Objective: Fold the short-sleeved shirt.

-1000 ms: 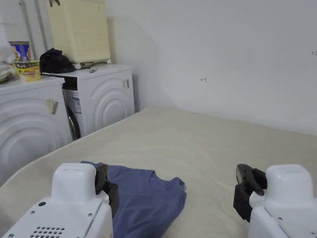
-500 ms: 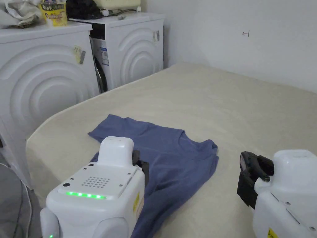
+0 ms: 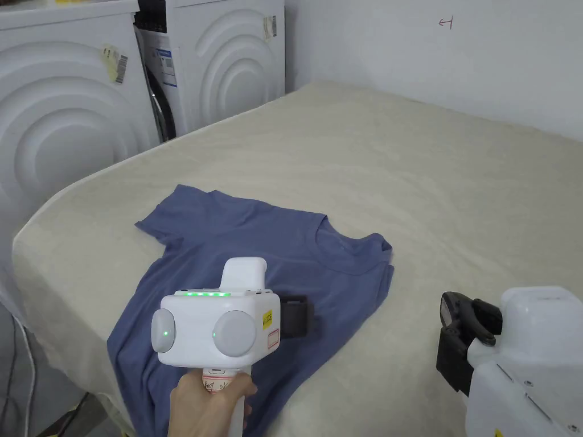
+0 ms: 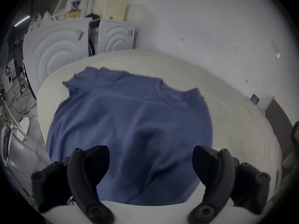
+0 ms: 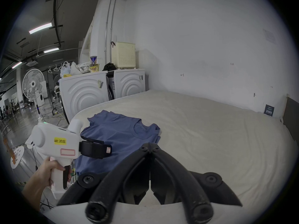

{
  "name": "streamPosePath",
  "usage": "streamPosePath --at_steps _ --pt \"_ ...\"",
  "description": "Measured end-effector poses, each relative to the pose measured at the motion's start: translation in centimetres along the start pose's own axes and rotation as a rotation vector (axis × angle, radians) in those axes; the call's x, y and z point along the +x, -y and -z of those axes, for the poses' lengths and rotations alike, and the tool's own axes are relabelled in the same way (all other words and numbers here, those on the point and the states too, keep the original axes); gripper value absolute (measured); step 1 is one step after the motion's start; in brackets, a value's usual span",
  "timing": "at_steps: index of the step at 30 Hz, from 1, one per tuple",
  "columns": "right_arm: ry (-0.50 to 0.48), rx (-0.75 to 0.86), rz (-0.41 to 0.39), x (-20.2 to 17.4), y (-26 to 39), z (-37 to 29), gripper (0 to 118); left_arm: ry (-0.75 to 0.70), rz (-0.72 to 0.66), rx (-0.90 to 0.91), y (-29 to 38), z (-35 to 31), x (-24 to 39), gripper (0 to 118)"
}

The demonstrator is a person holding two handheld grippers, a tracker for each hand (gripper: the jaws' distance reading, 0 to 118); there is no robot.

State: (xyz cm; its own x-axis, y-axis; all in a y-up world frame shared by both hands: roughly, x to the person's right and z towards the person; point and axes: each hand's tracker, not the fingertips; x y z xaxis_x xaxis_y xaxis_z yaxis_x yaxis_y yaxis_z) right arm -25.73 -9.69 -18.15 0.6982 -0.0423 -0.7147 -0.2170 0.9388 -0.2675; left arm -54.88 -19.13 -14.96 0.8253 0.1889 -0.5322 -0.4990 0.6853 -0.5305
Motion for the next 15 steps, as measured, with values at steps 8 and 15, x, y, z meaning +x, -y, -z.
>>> streamPosePath --at_steps 8,15 --pt "0.040 -0.015 0.023 1.3 0.5 -0.1 0 -0.065 0.089 -0.090 -0.5 2.9 1.3 106" --pt "0.034 -0.034 0.064 1.7 0.9 -0.2 0 -0.072 0.093 -0.070 -0.7 1.3 1.8 29"
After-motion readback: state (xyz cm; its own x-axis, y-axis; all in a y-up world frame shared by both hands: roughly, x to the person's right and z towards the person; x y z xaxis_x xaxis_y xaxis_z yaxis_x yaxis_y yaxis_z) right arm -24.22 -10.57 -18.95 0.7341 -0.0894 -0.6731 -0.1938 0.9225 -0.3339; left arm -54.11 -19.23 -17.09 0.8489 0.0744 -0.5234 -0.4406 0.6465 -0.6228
